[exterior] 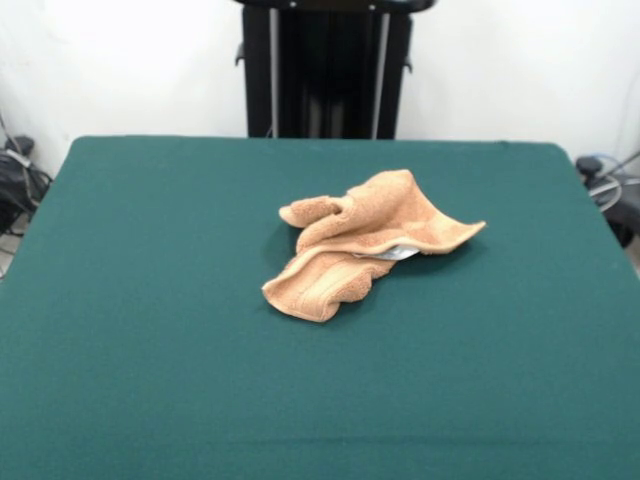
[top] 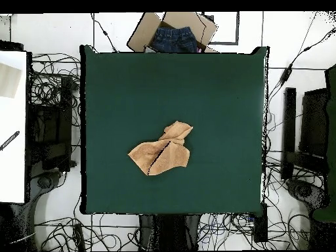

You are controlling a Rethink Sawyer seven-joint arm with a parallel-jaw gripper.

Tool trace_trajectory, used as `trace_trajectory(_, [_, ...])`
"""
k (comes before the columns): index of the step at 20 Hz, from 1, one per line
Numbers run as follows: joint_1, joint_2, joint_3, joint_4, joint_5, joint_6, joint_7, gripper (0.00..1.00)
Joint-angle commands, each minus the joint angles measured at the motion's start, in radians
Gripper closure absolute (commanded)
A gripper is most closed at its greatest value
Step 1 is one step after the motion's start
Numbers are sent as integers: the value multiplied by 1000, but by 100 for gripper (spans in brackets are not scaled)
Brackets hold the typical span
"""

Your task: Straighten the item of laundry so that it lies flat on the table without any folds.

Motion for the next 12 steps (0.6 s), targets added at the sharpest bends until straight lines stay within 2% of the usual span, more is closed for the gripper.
trace_trajectory(1, [85,5,-281,299,45,222,-76,0])
trace_trajectory(7, [140,-25,-375,392,9,99,-80,0])
trace_trajectory(12, [194,-88,-444,435,28,-7,-79,0])
